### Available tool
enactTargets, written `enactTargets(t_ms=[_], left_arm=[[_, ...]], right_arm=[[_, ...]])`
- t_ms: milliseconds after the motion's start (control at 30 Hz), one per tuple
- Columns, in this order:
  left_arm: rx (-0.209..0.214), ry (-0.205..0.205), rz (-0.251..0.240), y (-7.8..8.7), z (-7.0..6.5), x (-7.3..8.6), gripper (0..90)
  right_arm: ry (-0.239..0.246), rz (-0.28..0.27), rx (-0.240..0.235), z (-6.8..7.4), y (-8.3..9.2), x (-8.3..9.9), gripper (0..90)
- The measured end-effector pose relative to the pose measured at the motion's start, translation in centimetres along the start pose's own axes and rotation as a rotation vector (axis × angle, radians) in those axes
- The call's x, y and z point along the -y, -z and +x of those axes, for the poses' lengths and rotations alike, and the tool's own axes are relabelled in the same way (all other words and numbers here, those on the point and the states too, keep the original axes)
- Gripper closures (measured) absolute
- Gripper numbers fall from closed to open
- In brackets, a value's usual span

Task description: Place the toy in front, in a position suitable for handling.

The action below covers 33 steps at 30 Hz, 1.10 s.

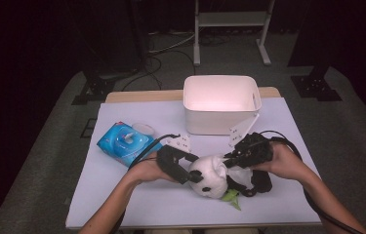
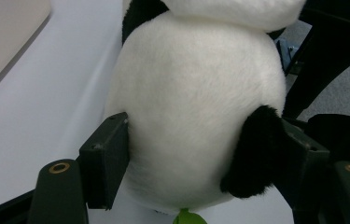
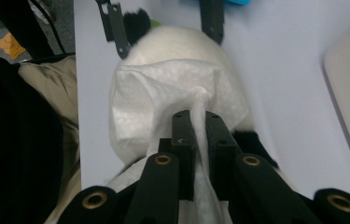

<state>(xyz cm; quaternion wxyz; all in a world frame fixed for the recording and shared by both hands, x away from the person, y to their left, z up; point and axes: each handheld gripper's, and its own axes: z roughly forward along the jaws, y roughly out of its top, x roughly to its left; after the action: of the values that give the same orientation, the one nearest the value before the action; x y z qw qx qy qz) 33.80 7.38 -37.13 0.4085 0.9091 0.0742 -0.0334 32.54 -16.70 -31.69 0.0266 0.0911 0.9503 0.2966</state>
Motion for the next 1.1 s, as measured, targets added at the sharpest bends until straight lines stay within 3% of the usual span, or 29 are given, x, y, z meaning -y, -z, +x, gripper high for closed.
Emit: enactTargets(t_ms=[267, 500, 700, 867, 1100], left_arm=[[-0.001, 0.009, -0.013, -0.1, 0.2, 0.0, 28.7], [-0.003, 0.014, -0.013, -0.1, 0.1, 0.1, 27.2], [-0.002, 0.011, -0.014, -0.1, -0.1, 0.2, 25.4], [-0.014, -0.011, 0.014, -0.2, -0.2, -0.1, 25.2], [-0.013, -0.007, 0.019, -0.2, -0.1, -0.2, 22.4]], right_arm=[[0.024, -0.017, -0.011, 0.0, -0.6, -1.7, 83.6], [0.037, -0.039, -0.050, -0.1, -1.5, -3.3, 83.6], [0.063, -0.030, -0.068, 0.0, -2.2, -4.1, 83.5], [0.050, -0.022, -0.056, -0.2, -1.6, -3.6, 83.6], [0.013, 0.015, -0.005, -0.8, -0.3, -1.8, 83.5]])
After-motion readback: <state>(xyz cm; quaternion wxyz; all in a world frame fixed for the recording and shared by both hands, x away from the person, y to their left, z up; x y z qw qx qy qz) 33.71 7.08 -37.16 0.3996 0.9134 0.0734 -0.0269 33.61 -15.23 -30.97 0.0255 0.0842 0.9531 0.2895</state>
